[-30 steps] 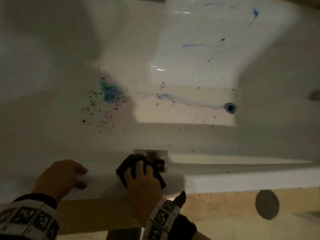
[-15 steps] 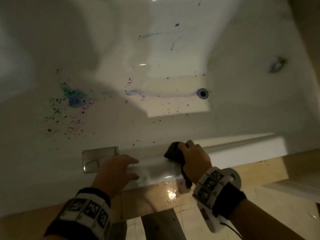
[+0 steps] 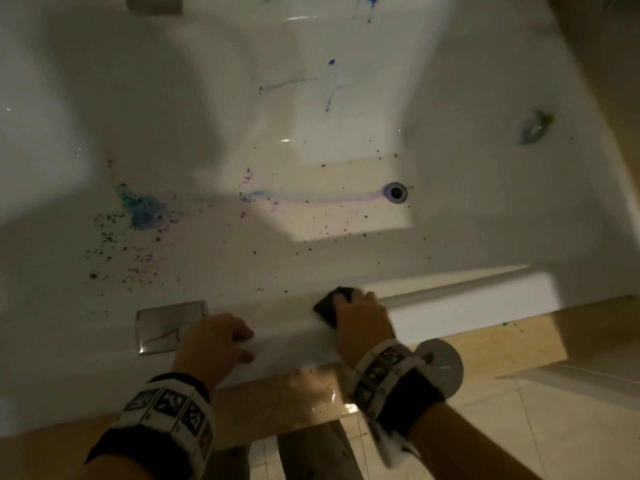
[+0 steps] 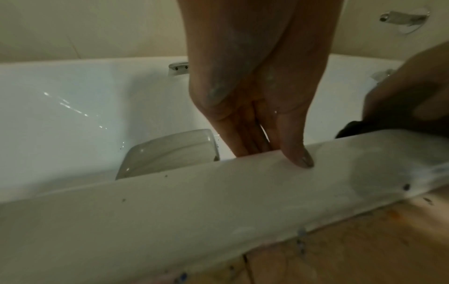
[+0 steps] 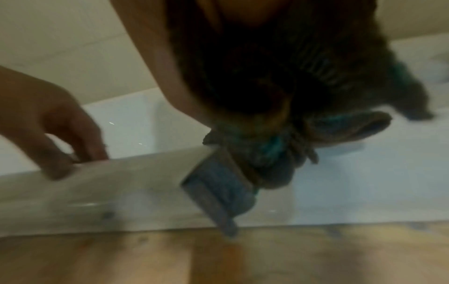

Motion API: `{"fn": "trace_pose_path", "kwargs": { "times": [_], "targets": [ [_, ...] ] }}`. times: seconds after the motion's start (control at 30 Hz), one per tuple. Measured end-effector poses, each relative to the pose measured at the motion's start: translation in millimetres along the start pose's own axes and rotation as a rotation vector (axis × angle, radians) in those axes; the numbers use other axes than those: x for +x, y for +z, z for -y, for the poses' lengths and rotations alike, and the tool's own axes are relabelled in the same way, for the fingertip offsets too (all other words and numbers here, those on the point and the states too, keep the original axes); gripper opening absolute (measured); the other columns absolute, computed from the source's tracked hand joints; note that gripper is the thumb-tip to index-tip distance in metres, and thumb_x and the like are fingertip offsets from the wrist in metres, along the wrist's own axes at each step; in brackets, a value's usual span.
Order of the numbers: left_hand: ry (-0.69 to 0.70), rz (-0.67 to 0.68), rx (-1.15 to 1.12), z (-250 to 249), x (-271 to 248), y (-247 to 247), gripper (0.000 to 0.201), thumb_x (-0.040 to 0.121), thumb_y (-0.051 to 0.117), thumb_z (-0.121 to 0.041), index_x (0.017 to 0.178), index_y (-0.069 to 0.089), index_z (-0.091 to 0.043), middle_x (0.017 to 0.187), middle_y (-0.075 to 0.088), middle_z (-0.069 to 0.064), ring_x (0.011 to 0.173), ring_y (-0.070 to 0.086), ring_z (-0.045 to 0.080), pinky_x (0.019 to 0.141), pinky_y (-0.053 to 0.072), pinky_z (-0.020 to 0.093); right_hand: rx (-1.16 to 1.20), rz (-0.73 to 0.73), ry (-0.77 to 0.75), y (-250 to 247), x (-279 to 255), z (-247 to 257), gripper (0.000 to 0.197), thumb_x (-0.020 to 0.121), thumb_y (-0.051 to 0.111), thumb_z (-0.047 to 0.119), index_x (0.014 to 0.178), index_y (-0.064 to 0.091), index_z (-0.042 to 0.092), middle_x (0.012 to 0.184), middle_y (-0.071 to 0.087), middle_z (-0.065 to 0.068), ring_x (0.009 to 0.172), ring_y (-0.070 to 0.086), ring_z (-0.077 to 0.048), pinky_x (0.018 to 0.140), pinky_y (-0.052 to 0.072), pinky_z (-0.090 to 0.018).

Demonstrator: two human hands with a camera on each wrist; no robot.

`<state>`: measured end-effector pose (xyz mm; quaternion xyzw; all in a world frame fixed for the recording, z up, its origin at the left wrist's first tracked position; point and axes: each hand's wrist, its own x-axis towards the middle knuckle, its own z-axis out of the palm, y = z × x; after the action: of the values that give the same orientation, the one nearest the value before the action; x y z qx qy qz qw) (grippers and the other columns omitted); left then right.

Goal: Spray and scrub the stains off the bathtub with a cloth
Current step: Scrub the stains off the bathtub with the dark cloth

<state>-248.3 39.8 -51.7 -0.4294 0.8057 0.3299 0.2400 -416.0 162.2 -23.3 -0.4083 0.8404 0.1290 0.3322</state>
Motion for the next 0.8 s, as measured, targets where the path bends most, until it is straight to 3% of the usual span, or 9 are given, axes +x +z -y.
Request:
{"fn": "trace_pose_path", "kwargs": {
  "times": [0.13,0.23,0.33,0.43,0.53,0.63,0.7,0.8],
  "targets": [
    [-0.066,-0.006,0.077,2,-5,-1,0.040,0.075,0.072,-0.043,0.106,0.063,-0.019,0.109,0.059,-0.003,0.102,0.055,0.012,0.088,0.043,0.022,0.100,0.142,-0.192,5,-7,55,0.039,0.095,0.042,0.015,0.133,0.037,0.008,0.135,0.035,-0.019,0.122,0.035,-0.036,0.103,0.034,-0.045],
    [-0.086,-0.025,0.100,5,-9,-4,0.039,0.075,0.071,-0.045,0.103,0.064,-0.019,0.102,0.060,-0.003,0.095,0.056,0.012,0.080,0.042,0.020,0.413,0.121,-0.252,3,-1,63,0.031,0.091,0.048,0.015,0.120,0.055,0.008,0.120,0.048,-0.016,0.107,0.048,-0.034,0.096,0.042,-0.043],
    [-0.075,-0.018,0.065,10,-7,-11,0.032,0.076,0.074,-0.030,0.105,0.067,-0.017,0.110,0.063,0.000,0.101,0.057,0.014,0.086,0.040,0.020,0.705,-0.207,-0.006,-16,3,24,0.026,0.089,0.051,0.017,0.113,0.060,0.015,0.115,0.051,-0.007,0.101,0.054,-0.027,0.092,0.047,-0.037],
    [-0.057,0.028,0.081,14,-3,-16,0.031,0.078,0.073,-0.027,0.108,0.067,-0.019,0.114,0.062,-0.001,0.106,0.055,0.013,0.089,0.038,0.019,0.479,-0.443,0.218,-28,-6,-43,0.037,0.087,0.052,0.011,0.123,0.053,0.015,0.129,0.040,-0.009,0.108,0.051,-0.030,0.090,0.048,-0.041],
    [-0.043,0.024,0.073,17,-3,-13,0.029,0.077,0.073,-0.023,0.106,0.068,-0.018,0.113,0.062,-0.001,0.105,0.056,0.014,0.088,0.038,0.018,0.366,-0.445,0.372,-8,-24,-80,0.036,0.084,0.057,0.008,0.120,0.052,0.010,0.130,0.039,-0.014,0.103,0.054,-0.034,0.085,0.051,-0.044],
    [-0.042,0.009,0.031,19,-6,-13,0.027,0.077,0.073,-0.015,0.104,0.069,-0.016,0.111,0.064,0.000,0.103,0.057,0.014,0.087,0.038,0.018,0.415,-0.437,0.304,32,-33,-58,0.031,0.081,0.062,0.001,0.112,0.055,0.001,0.115,0.047,-0.013,0.083,0.063,-0.033,0.074,0.054,-0.033],
    [-0.032,0.037,0.013,22,-5,-14,0.028,0.078,0.071,-0.008,0.106,0.069,-0.014,0.112,0.064,0.001,0.104,0.057,0.014,0.089,0.038,0.017,0.481,-0.359,0.229,46,-32,-17,0.038,0.083,0.060,0.005,0.120,0.053,0.003,0.124,0.043,-0.012,0.101,0.059,-0.034,0.086,0.051,-0.032],
    [-0.007,0.051,-0.065,23,-4,-20,0.031,0.084,0.059,0.004,0.110,0.066,-0.010,0.113,0.064,0.007,0.099,0.058,0.015,0.089,0.041,0.019,0.399,-0.256,-0.007,41,-26,56,0.051,0.075,0.069,0.018,0.123,0.052,0.010,0.129,0.044,-0.018,0.111,0.054,-0.034,0.092,0.050,-0.037]
  ]
}}
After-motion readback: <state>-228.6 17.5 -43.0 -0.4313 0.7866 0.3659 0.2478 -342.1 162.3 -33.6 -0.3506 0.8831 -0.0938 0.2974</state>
